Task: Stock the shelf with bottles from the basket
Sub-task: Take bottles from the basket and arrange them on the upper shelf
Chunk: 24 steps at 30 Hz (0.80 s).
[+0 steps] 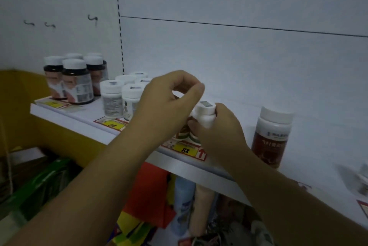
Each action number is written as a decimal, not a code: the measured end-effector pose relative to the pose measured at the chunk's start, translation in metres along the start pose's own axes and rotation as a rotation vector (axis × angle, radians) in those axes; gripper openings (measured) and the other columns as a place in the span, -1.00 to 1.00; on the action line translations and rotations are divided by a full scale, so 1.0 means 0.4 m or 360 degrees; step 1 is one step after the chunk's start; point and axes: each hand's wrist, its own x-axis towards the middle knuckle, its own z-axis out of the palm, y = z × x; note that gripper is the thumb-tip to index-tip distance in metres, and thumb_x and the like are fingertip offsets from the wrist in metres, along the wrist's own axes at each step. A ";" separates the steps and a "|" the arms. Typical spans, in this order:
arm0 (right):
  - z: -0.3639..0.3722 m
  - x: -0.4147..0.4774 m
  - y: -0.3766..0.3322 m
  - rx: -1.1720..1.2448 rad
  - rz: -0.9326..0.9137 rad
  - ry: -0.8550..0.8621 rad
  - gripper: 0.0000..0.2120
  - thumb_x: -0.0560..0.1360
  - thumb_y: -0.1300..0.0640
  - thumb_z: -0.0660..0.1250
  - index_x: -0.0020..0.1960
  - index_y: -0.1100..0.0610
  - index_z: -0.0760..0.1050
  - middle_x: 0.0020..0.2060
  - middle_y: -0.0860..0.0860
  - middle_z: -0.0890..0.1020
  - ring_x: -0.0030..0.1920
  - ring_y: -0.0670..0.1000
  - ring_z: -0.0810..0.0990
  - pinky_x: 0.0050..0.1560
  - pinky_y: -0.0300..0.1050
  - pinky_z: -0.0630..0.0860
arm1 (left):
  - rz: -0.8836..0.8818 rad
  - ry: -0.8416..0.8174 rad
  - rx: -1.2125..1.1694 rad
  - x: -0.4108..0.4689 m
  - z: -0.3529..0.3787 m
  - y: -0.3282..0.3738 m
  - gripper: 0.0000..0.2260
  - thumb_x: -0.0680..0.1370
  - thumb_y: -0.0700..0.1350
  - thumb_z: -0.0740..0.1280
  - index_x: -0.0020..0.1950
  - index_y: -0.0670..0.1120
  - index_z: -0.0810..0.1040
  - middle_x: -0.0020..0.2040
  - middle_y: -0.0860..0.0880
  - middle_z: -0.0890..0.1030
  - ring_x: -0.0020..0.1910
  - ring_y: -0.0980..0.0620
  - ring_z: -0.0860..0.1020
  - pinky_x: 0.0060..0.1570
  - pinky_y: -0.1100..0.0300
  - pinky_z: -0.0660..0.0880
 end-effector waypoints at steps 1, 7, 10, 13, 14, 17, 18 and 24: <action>0.009 0.002 0.012 0.0006 0.0004 -0.0011 -0.68 0.37 -0.09 0.38 0.02 -0.02 0.36 -0.07 -0.02 0.53 -0.24 -0.18 0.47 -0.39 -0.38 0.25 | -0.0007 -0.0031 -0.0026 -0.014 0.005 -0.004 -0.86 0.50 -0.07 0.31 -0.22 0.14 0.56 -0.25 0.22 0.62 -0.18 0.31 0.55 -0.21 0.48 0.48; -0.027 -0.041 -0.015 0.0122 -0.0007 -0.0076 -0.38 0.40 -0.08 0.35 0.38 0.01 0.20 0.28 -0.01 0.41 0.01 -0.19 0.44 -0.18 -0.46 0.40 | 0.0001 0.0019 -0.0126 -0.076 0.012 0.029 -0.83 0.50 -0.13 0.31 -0.24 0.11 0.56 -0.31 0.22 0.61 -0.24 0.23 0.57 -0.30 0.44 0.48; -0.135 -0.179 -0.018 0.0291 -0.0564 0.0086 -0.56 0.43 -0.12 0.27 0.28 -0.09 0.34 0.14 -0.25 0.47 0.04 -0.34 0.46 -0.04 -0.62 0.36 | 0.0167 0.0249 -0.0240 -0.171 0.014 0.041 -0.86 0.48 -0.10 0.28 -0.24 0.09 0.53 -0.34 0.23 0.58 -0.33 0.24 0.53 -0.31 0.47 0.43; -0.218 -0.354 0.116 -0.0105 -0.0893 -0.0093 -0.85 0.51 -0.12 0.20 0.04 -0.17 0.48 -0.05 -0.30 0.58 0.01 -0.41 0.49 0.09 -0.39 0.44 | 0.0044 0.0186 -0.0292 -0.315 0.066 0.026 -0.85 0.47 0.00 0.24 -0.28 0.12 0.53 -0.35 0.20 0.59 -0.38 0.25 0.53 -0.37 0.50 0.40; -0.234 -0.407 0.173 -0.0264 -0.0802 -0.0209 -0.82 0.52 -0.16 0.17 0.02 -0.18 0.51 -0.07 -0.31 0.60 0.00 -0.46 0.47 0.18 -0.34 0.40 | -0.0037 0.0073 -0.0323 -0.358 0.097 0.016 -0.85 0.46 0.01 0.24 -0.29 0.09 0.53 -0.36 0.14 0.58 -0.41 0.24 0.52 -0.41 0.49 0.39; -0.264 -0.525 0.367 -0.0460 -0.0347 -0.0527 -0.67 0.54 -0.17 0.07 -0.09 -0.13 0.59 -0.19 -0.31 0.66 -0.06 -0.39 0.51 0.23 -0.30 0.36 | -0.0326 -0.0325 -0.0440 -0.443 0.218 -0.013 -0.77 0.43 0.04 0.27 -0.35 -0.05 0.53 -0.40 -0.02 0.55 -0.47 0.18 0.47 -0.46 0.35 0.38; -0.280 -0.549 0.423 -0.0363 -0.0068 -0.0686 -0.73 0.52 -0.13 0.13 -0.05 -0.10 0.58 -0.21 -0.26 0.66 -0.09 -0.35 0.53 0.08 -0.27 0.45 | -0.0432 -0.0427 -0.0493 -0.461 0.266 -0.026 -0.78 0.45 -0.02 0.30 -0.38 -0.05 0.53 -0.44 -0.05 0.54 -0.48 0.17 0.45 -0.46 0.35 0.37; -0.340 -0.680 0.683 -0.0259 0.0746 -0.0558 -0.87 0.46 0.19 0.33 -0.02 0.01 0.54 -0.17 -0.09 0.58 -0.13 -0.13 0.56 -0.19 -0.32 0.41 | -0.0888 -0.1126 -0.0419 -0.578 0.520 -0.113 -0.95 0.48 -0.31 0.35 -0.14 -0.23 0.60 -0.23 -0.21 0.60 -0.20 -0.01 0.55 -0.17 0.22 0.46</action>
